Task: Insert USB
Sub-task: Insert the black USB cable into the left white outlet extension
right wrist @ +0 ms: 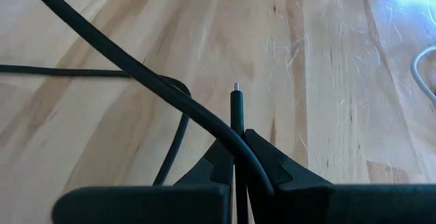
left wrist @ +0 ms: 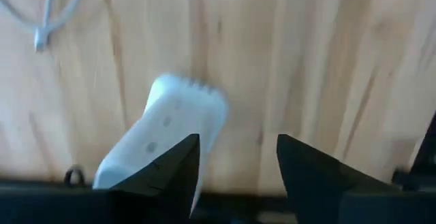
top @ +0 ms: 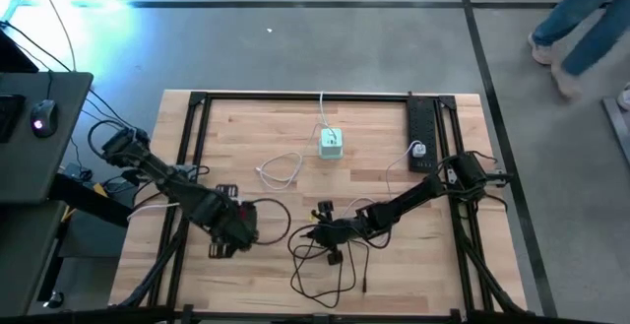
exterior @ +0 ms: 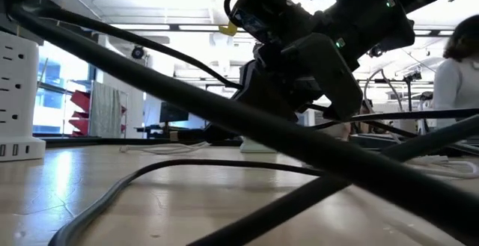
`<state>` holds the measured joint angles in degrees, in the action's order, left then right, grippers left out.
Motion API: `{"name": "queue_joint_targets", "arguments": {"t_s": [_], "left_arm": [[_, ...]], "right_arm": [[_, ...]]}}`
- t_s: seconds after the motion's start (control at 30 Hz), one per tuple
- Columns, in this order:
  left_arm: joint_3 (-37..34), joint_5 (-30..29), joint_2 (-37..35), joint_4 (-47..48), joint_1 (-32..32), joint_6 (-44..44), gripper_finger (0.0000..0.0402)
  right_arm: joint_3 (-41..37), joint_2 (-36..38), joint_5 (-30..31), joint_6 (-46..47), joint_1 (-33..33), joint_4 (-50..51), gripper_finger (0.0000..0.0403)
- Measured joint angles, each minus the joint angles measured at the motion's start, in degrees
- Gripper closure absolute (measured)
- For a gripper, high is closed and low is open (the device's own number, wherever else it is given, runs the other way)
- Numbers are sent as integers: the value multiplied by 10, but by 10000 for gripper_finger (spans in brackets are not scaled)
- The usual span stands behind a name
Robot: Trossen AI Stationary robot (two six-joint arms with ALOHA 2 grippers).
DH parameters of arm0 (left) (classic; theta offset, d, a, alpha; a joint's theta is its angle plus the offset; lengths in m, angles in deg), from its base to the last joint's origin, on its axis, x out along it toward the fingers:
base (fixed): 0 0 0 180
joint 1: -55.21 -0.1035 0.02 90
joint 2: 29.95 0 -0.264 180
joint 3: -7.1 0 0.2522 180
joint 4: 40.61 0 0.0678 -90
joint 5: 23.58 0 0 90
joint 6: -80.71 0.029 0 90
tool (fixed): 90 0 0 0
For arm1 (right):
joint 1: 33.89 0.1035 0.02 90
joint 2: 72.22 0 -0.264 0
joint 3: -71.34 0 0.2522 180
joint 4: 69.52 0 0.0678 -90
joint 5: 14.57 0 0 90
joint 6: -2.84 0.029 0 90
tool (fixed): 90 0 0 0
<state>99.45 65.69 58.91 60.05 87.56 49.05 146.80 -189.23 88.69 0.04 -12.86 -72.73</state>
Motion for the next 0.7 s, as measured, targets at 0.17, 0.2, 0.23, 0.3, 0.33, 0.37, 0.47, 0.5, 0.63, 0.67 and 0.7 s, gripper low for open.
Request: {"name": "queue_joint_targets", "arguments": {"t_s": [0.17, 0.2, 0.23, 0.3, 0.33, 0.37, 0.47, 0.5, 0.63, 0.67, 0.7], "left_arm": [[0, -3, -3, 28, -23, 74, 164], [3, -17, -2, 32, -26, 90, 155], [6, -32, 0, 31, -31, 106, 147], [6, -56, 1, 31, -38, 135, 133], [6, -59, 2, 30, -41, 146, 128], [6, -58, 2, 30, -45, 157, 123], [-3, -44, 1, 31, -50, 172, 115], [-6, -41, 2, 31, -50, 179, 113], [-12, -42, 2, 30, -46, 203, 112], [-12, -42, 2, 32, -46, 203, 112], [-12, -43, 2, 31, -46, 204, 112]], "right_arm": [[0, 0, 0, 0, -1, 0, 403], [0, 0, 0, 0, -1, 0, 403], [0, 0, 0, 0, -1, 0, 403], [0, 0, 0, 0, -2, 0, 403], [0, 0, 0, 0, -2, 0, 403], [0, 0, 0, 0, -2, 1, 403], [0, 0, -2, 0, -2, 7, 403], [0, 0, -4, 0, -2, 8, 403], [0, 0, -8, 0, -2, 14, 403], [0, 0, -9, 0, -2, 15, 403], [0, 0, -13, 0, -2, 16, 403]]}}
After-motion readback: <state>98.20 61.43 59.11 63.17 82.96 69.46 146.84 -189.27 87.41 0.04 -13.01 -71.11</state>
